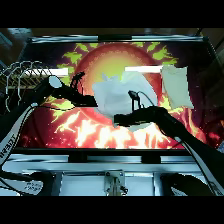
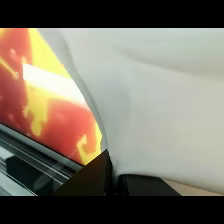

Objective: Fold the shirts.

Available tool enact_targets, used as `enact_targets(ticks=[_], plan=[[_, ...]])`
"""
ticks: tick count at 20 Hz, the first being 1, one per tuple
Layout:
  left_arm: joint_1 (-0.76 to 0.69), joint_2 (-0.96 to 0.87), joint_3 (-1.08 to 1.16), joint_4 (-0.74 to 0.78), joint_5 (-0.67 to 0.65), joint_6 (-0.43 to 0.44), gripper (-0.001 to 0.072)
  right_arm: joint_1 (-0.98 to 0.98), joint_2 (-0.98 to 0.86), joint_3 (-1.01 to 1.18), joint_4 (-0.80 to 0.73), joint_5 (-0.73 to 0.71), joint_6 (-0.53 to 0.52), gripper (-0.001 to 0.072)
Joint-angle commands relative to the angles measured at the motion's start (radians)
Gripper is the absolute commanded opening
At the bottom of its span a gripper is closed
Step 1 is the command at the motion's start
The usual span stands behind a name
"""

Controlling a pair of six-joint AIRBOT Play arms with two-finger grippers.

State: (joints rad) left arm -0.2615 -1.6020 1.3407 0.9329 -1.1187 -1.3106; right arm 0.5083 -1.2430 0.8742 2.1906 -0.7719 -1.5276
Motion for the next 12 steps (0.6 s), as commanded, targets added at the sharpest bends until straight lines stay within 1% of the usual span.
enact_targets(ticks=[1, 2, 4, 6, 8, 9, 12], plan=[[0.011, 0.002, 0.035, 0.000, -0.152, 0.000, 0.0712, 0.000, 0.181, 0.057, -0.092, -0.046, 0.022, 0.0052], [0.011, 0.002, 0.039, -0.003, -0.182, 0.000, 0.0720, 0.000, 0.225, 0.077, -0.098, -0.046, 0.027, 0.0052], [0.011, 0.008, 0.040, -0.044, -0.193, 0.012, 0.0720, -0.001, 0.290, 0.117, -0.110, -0.045, 0.033, 0.0052], [0.012, 0.024, 0.041, -0.166, -0.192, 0.051, 0.0720, 0.000, 0.320, 0.160, -0.134, -0.048, 0.058, 0.0052], [0.012, 0.074, 0.041, -0.346, -0.190, 0.117, 0.0720, 0.000, 0.324, 0.216, -0.135, -0.047, 0.056, 0.0052], [0.012, 0.110, 0.041, -0.381, -0.172, 0.124, 0.0720, 0.000, 0.324, 0.249, -0.149, -0.040, 0.056, 0.0052], [0.029, 0.211, 0.041, -0.357, -0.114, 0.125, 0.0720, 0.000, 0.324, 0.339, -0.230, -0.032, 0.065, 0.0052]])
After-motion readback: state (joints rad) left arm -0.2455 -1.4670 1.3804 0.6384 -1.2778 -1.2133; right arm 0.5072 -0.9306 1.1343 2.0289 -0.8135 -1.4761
